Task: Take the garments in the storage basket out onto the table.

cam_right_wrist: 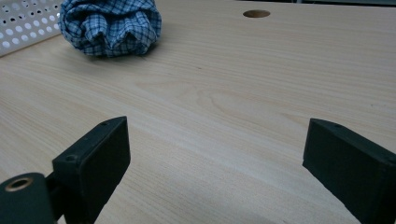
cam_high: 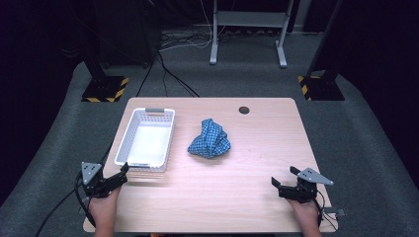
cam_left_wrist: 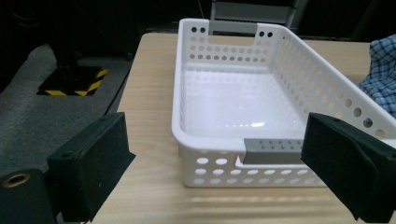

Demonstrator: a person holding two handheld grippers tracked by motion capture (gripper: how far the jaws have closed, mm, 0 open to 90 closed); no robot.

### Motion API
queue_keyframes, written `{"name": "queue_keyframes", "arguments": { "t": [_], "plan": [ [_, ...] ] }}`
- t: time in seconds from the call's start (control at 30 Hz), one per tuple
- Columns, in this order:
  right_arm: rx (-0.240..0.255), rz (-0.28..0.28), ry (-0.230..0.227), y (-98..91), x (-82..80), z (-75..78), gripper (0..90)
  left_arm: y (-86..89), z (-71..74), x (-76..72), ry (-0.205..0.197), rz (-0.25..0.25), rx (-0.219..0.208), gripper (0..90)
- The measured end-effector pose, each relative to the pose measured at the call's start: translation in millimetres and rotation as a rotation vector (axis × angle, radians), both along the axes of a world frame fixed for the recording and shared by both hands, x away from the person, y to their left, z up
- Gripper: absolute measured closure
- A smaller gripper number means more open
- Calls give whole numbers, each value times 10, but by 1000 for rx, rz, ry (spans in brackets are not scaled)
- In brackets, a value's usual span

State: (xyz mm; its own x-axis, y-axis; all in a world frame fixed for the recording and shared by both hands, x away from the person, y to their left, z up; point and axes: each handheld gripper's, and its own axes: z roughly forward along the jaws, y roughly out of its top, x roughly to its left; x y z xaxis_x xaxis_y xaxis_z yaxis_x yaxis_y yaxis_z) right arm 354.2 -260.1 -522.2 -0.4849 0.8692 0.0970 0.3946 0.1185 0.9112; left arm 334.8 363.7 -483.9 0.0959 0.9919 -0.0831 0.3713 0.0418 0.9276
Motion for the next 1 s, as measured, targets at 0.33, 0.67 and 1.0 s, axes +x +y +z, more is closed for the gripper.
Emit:
{"name": "queue_keyframes", "arguments": {
  "t": [0.33,0.67,1.0],
  "plan": [
    [-1,-2,2,2,1,0,63,-30,-207,-54,34,-6,2,73],
    [-4,-3,3,4,1,1,64,-62,-369,-75,59,-17,-18,73],
    [-3,-4,2,4,1,0,64,-79,-413,-78,64,-11,-14,74]
  ]
}}
